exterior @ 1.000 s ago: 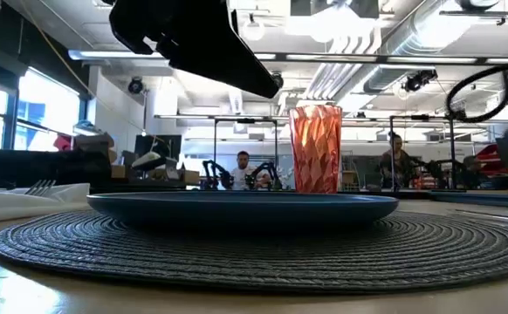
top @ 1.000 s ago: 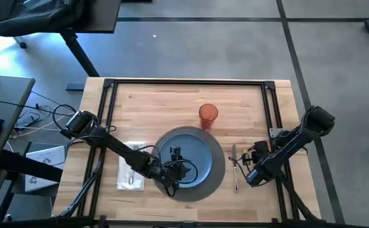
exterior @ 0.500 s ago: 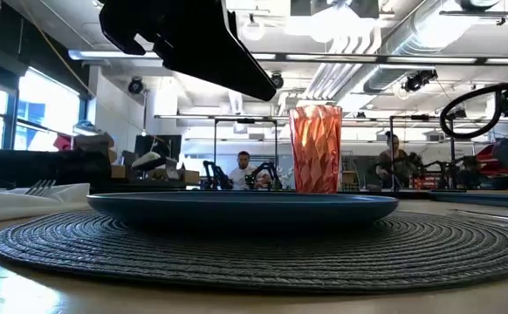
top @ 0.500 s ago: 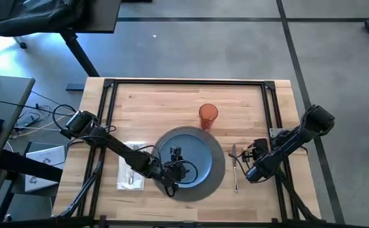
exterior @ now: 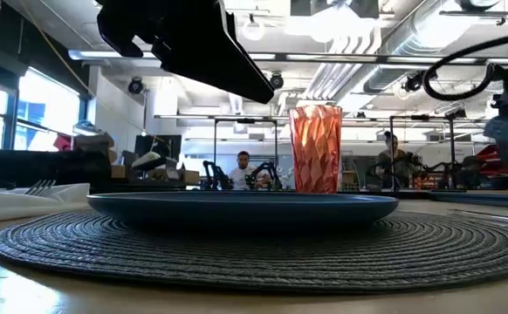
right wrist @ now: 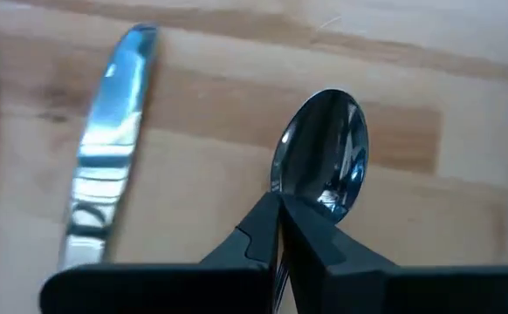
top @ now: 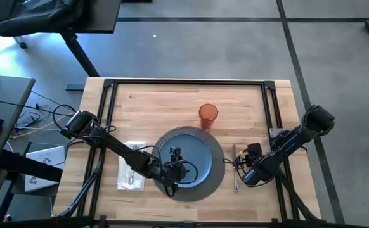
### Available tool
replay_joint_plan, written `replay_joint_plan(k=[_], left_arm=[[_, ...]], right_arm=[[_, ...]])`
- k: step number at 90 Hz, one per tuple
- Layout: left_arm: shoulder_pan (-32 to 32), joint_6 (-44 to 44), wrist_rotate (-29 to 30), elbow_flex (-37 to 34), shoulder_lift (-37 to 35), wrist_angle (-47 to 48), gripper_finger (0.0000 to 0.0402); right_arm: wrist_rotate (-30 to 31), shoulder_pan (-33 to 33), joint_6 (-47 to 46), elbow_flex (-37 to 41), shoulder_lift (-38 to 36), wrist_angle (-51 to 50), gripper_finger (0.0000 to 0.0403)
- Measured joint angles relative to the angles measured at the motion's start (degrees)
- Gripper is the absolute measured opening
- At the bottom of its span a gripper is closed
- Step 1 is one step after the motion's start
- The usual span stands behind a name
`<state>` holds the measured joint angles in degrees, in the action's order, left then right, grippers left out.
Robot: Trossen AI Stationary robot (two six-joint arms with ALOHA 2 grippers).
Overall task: Set table place
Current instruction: Adjust the silver spoon, then return to Home Position
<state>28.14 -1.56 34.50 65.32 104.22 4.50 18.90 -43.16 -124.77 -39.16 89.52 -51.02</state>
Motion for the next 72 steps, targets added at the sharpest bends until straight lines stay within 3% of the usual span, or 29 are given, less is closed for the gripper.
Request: replay_joint_plan(k=[19, 33, 56, 72], left_arm=[[0.0, 0.0, 0.0, 0.0, 0.0, 0.2, 0.0158], [0.0, 0.0, 0.0, 0.0, 0.0, 0.2, 0.0158], [0.0, 0.0, 0.0, 0.0, 0.0, -1.5, 0.0158], [0.6, 0.0, -0.1, 0.8, -1.4, 0.0, 0.0158]], right_arm=[[0.8, 0.0, 3.8, -0.3, 0.0, 3.1, 0.0000], [-1.5, 0.0, 4.9, -3.1, 0.2, -0.8, 0.0000], [-0.4, 0.0, 7.8, -7.6, 0.2, -6.4, 0.0000], [7.4, 0.5, 13.3, -10.8, 0.2, -7.3, 0.0000]])
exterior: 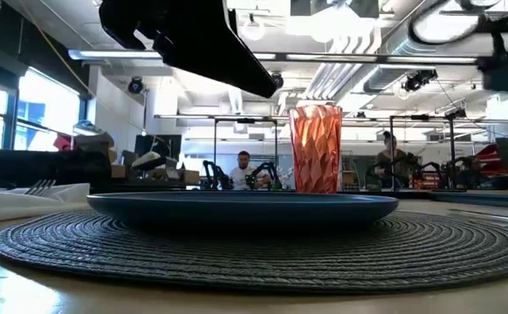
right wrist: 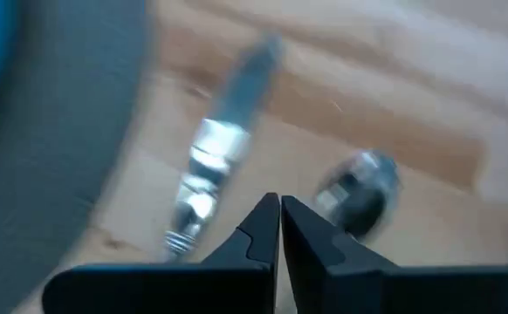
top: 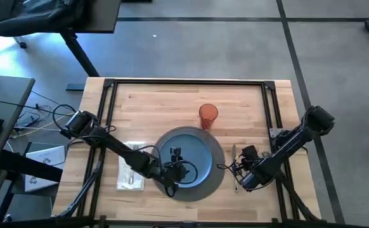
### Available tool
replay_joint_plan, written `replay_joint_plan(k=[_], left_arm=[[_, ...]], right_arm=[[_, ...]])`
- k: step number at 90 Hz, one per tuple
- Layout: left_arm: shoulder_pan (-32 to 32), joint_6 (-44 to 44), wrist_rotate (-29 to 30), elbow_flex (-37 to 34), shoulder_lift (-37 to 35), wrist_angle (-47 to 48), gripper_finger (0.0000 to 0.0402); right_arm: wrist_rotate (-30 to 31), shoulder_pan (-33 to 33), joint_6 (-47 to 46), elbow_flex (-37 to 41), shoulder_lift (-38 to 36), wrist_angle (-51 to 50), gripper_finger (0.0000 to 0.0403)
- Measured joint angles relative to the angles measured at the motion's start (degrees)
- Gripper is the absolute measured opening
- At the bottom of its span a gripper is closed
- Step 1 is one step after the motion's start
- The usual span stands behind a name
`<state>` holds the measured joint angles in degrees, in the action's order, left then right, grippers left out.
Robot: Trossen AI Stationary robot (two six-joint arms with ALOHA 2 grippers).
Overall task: Set table place
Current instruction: Return to Home Position
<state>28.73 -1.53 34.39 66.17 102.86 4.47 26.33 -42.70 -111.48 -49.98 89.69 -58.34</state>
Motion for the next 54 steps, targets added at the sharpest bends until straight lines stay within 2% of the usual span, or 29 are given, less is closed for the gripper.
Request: replay_joint_plan(k=[7, 12, 21, 29, 34, 42, 54], left_arm=[[0.4, 1.0, 0.0, 1.2, -3.2, 2.4, 0.0156], [0.4, 2.5, -0.2, 1.5, -6.4, 4.9, 0.0150], [-0.3, 4.2, -2.1, 0.2, -12.9, 10.2, 0.0123], [-1.9, 4.8, -2.2, -2.8, -19.0, 13.7, 0.0085], [-2.9, 5.6, -2.4, -5.7, -23.0, 14.6, 0.0057], [-4.5, 5.9, -4.1, -11.2, -29.9, 14.2, 0.0015], [-7.4, 5.6, -7.5, -19.1, -39.5, 10.6, 0.0009]], right_arm=[[5.0, 1.0, 6.4, -2.9, 0.0, -0.2, 0.0000], [8.4, 1.9, 14.9, -5.4, 0.0, 0.1, 0.0000], [12.5, 4.5, 39.2, -9.8, -0.1, 5.2, 0.0000], [12.1, 8.4, 62.6, -11.7, -0.1, 15.7, 0.0000], [7.9, 11.9, 75.4, -11.8, -0.1, 22.6, 0.0000], [-3.6, 18.6, 91.0, -10.6, -0.1, 33.0, 0.0000], [-19.5, 29.1, 103.2, -9.0, -0.1, 41.7, 0.0000]])
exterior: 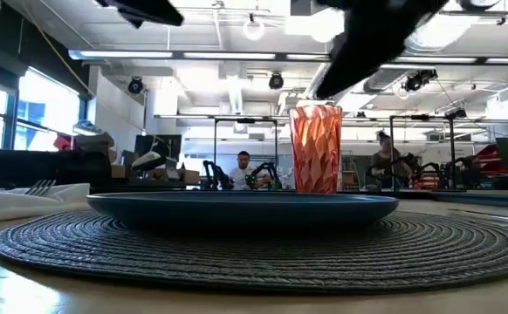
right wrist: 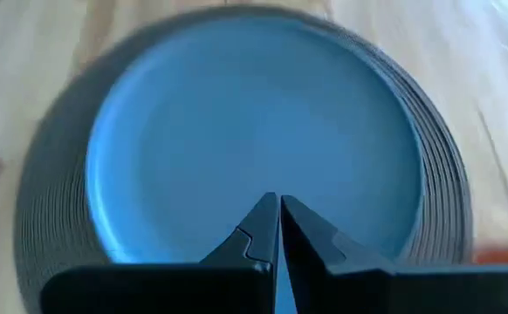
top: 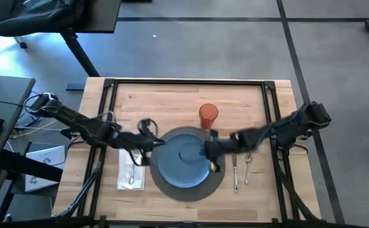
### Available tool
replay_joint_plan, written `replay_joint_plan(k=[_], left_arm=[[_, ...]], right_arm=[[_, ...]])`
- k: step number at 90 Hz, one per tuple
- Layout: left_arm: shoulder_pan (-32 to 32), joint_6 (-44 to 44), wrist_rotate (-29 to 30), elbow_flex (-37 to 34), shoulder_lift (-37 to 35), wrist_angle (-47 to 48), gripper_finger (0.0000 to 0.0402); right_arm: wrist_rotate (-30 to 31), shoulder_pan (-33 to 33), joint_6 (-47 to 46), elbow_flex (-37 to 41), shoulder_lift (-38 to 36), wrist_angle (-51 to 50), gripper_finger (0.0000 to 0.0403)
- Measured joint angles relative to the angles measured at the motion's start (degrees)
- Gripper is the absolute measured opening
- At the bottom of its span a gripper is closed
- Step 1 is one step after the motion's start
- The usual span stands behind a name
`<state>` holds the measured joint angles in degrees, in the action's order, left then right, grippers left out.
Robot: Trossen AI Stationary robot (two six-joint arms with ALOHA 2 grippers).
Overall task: Set table place
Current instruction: Return to Home Position
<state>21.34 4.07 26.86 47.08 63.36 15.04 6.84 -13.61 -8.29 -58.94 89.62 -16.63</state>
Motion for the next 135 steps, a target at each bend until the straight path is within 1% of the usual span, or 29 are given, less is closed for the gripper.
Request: replay_joint_plan(k=[6, 13, 18, 23, 32, 40, 52, 62, 67, 77, 87, 97, 106, 116, 125, 135], left_arm=[[-1.8, -0.1, -1.1, -3.0, -4.0, -1.1, 0.0008], [-3.8, -0.1, -1.6, -5.5, -7.5, -1.4, 0.0002], [-5.3, -0.1, -2.4, -6.9, -9.7, -1.7, 0.0001], [-6.5, -0.1, -2.7, -7.9, -11.4, -1.5, 0.0002], [-8.2, -1.0, -4.0, -8.8, -13.5, -1.5, 0.0001], [-9.6, -2.2, -5.6, -10.0, -15.4, -2.6, 0.0000], [-12.6, -3.0, -8.6, -12.8, -17.9, -5.4, 0.0000], [-15.5, -3.7, -12.0, -14.7, -19.1, -8.9, 0.0000], [-17.0, -4.6, -13.4, -15.5, -19.2, -9.9, 0.0000], [-19.3, -4.3, -13.5, -16.2, -19.2, -9.2, 0.0000], [-19.9, -2.6, -10.6, -16.2, -19.0, -8.2, 0.0000], [-19.9, -2.2, -9.8, -16.2, -18.8, -8.4, 0.0000], [-19.9, -1.8, -10.1, -16.2, -18.7, -8.4, 0.0000], [-20.7, -4.4, -14.0, -16.2, -18.8, -8.3, 0.0000], [-22.3, -4.7, -17.9, -16.2, -19.5, -8.6, 0.0000], [-23.5, -4.7, -19.5, -16.2, -20.4, -7.4, 0.0000]], right_arm=[[-7.2, 4.6, 3.1, 0.1, 0.0, 1.8, 0.0000], [-14.2, 8.9, 4.2, 0.2, -0.5, 1.9, 0.0000], [-17.7, 11.2, 4.3, 0.2, -1.3, 1.6, 0.0000], [-19.4, 12.6, 4.9, 0.2, -2.5, 0.6, 0.0000], [-19.1, 13.7, 6.3, 0.7, -5.9, -0.1, 0.0000], [-19.1, 14.5, 6.7, 4.5, -11.1, 3.0, 0.0000], [-18.5, 16.2, 3.4, 16.1, -22.2, 12.6, 0.0000], [-12.6, 16.6, 1.1, 27.3, -32.7, 23.7, 0.0000], [-10.0, 16.6, 0.7, 32.3, -37.4, 27.7, 0.0000], [-7.3, 16.6, -3.3, 39.6, -46.3, 28.7, 0.0000], [-7.2, 16.6, -7.9, 44.9, -52.9, 28.1, 0.0000], [-7.1, 16.6, -9.9, 47.5, -57.1, 27.8, 0.0000], [-6.6, 16.8, -6.9, 50.0, -60.0, 29.4, 0.0000], [-5.6, 18.6, -7.9, 52.3, -64.7, 29.4, 0.0000], [-5.6, 19.9, -8.4, 54.2, -69.0, 29.1, 0.0000], [-6.0, 20.7, -7.6, 54.7, -73.0, 27.0, 0.0000]])
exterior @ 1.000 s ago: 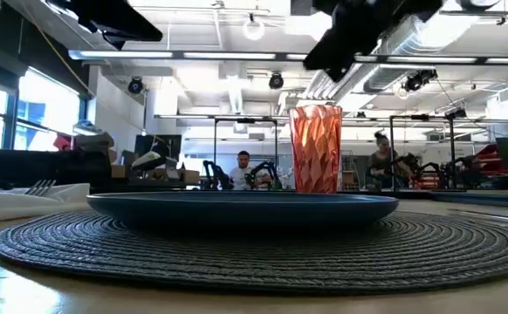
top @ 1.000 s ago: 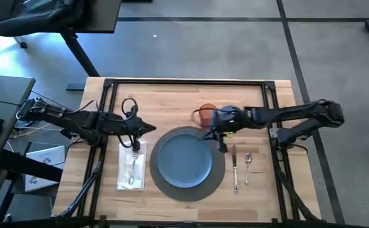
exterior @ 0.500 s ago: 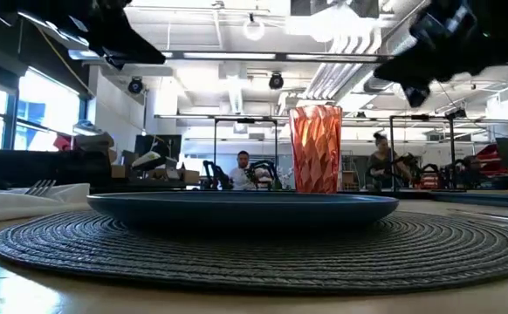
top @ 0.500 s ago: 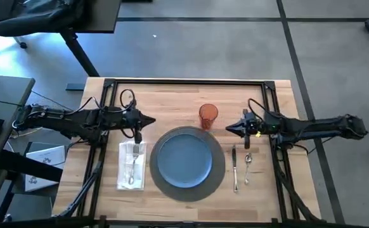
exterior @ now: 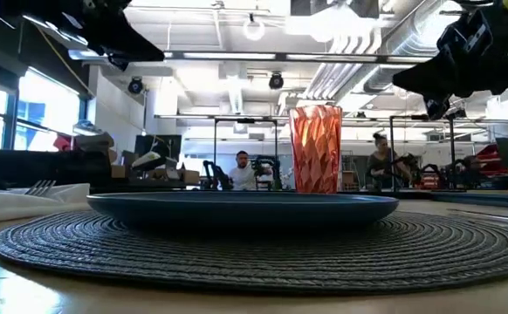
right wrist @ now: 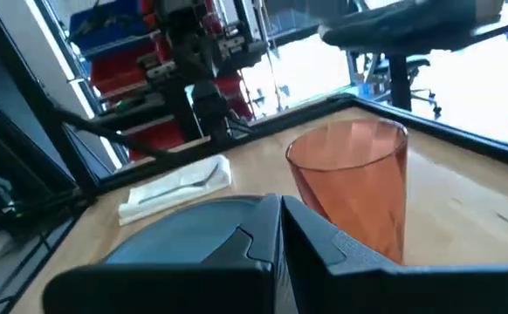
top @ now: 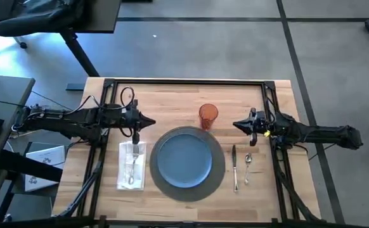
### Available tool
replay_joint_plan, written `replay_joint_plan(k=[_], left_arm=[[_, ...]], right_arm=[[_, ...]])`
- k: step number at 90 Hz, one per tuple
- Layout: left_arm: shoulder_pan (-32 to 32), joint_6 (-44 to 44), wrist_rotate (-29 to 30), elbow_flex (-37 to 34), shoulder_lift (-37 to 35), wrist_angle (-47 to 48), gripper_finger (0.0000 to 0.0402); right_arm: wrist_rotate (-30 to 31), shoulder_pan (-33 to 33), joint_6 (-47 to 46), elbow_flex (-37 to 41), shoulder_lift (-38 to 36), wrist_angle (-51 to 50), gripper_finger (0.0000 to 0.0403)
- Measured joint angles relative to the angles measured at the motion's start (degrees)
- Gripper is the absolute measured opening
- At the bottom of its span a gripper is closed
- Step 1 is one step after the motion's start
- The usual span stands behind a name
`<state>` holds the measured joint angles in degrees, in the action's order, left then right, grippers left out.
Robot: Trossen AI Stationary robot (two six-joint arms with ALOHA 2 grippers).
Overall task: Set table place
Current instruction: Return to Home Position
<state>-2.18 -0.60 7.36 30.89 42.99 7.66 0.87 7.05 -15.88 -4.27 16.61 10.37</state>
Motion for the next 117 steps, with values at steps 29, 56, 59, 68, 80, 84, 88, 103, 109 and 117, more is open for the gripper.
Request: replay_joint_plan(k=[29, 56, 59, 68, 80, 84, 88, 103, 109, 117], left_arm=[[-1.7, 1.9, -2.4, -6.8, -7.0, -4.9, 0.0000], [-1.7, 3.9, -2.3, -13.1, -14.1, -8.2, 0.0000], [-1.7, 4.0, -2.3, -13.4, -14.7, -7.9, 0.0000], [-1.7, 4.0, -2.3, -13.4, -15.2, -7.5, 0.0000], [-1.7, 3.5, -2.6, -13.5, -15.3, -7.2, 0.0000], [-1.7, 3.2, -3.4, -13.5, -15.3, -7.1, 0.0000], [-1.7, 3.0, -4.4, -13.5, -15.3, -7.1, 0.0000], [-1.7, 2.7, -7.7, -14.0, -16.3, -7.9, 0.0000], [-1.7, 3.0, -8.6, -15.8, -17.7, -10.4, 0.0000], [-2.0, 4.6, -8.5, -19.5, -20.3, -13.8, 0.0000]], right_arm=[[0.2, 0.5, -0.6, 0.1, -6.8, -8.9, 0.0000], [1.2, 0.4, -1.9, 3.7, -7.3, -6.8, 0.0000], [2.2, 0.4, -1.9, 3.7, -7.3, -6.3, 0.0000], [5.9, 0.3, -2.2, 3.7, -7.5, -6.9, 0.0000], [5.1, 0.3, -0.6, 3.8, -7.0, -8.5, 0.0000], [3.7, 0.3, -0.2, 3.8, -7.0, -8.7, 0.0000], [2.4, 0.3, -0.1, 3.8, -7.1, -8.9, 0.0000], [-1.8, 0.3, 0.5, 3.8, -7.1, -9.3, 0.0000], [-1.9, 0.3, 0.1, 3.8, -7.1, -9.3, 0.0000], [-1.9, 0.3, -0.1, 3.8, -7.1, -9.3, 0.0000]])
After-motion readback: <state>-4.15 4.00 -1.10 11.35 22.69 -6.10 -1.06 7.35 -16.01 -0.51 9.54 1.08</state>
